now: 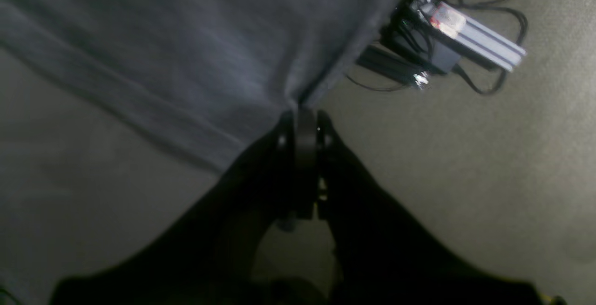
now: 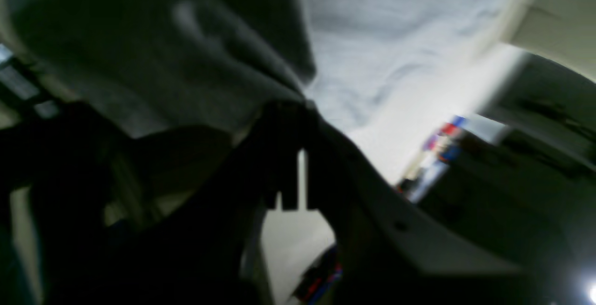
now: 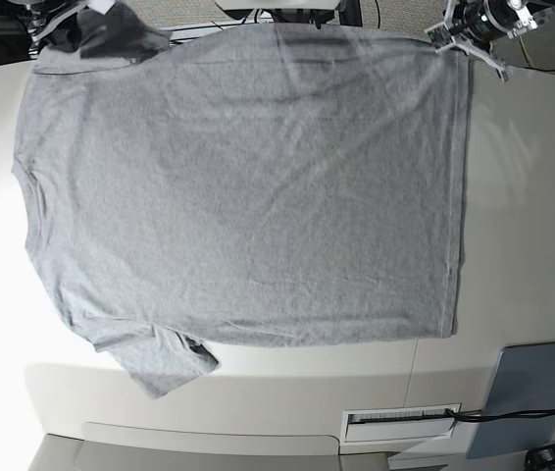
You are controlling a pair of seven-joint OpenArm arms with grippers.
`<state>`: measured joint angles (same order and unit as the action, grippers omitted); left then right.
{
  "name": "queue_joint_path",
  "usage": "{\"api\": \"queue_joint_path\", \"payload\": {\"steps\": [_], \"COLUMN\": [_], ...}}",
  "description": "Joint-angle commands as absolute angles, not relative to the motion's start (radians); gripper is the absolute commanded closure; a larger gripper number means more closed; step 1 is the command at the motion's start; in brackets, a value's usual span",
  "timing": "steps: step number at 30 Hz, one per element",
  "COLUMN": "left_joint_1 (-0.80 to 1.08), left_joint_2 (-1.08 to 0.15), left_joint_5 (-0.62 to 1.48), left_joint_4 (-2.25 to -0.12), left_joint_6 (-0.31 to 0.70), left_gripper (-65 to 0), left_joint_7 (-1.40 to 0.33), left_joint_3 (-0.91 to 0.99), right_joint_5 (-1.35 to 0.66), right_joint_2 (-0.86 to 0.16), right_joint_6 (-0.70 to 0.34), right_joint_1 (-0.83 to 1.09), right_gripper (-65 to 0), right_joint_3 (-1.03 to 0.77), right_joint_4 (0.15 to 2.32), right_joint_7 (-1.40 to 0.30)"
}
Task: Fold the T-shirt properly
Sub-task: 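Fold the grasped edge over onto the shirt body with both grippers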
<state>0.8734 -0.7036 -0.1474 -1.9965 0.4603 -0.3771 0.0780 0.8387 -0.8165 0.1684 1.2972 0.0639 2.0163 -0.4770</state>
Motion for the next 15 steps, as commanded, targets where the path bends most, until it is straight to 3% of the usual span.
{"api": "queue_joint_path", "payload": {"steps": [1,6,11,15], "left_joint_1": [0.87,0.813,0.751,0.693], "left_joint_2": [-0.718,-0.717,-0.712,-0.712], "left_joint_5": [-0.121,0.0,0.015,0.033], "left_joint_4": [-2.02,-2.027,-2.011,-1.943], "left_joint_6": [0.426,0.409,0.379,0.377], "left_gripper": [0.0,0.0,0.0,0.0], "left_joint_7": [-0.363,-0.329,-0.305,-0.254], "left_joint_3": [0.107,0.196,0.204,0.203], "right_joint_5": [0.842,0.773,0.62,0.549], "right_joint_2": [-0.823,-0.823,-0.823,-0.823], "right_joint_6": [0.202,0.203,0.059,0.03], "right_joint_1": [1.309,1.261,1.073,0.951], "right_gripper": [0.0,0.0,0.0,0.0], "right_joint_3": [0.045,-0.036,-0.052,-0.052], "right_joint_4": [2.04,2.08,2.079,2.079], "right_joint_7": [-0.48,-0.469,-0.403,-0.374]}}
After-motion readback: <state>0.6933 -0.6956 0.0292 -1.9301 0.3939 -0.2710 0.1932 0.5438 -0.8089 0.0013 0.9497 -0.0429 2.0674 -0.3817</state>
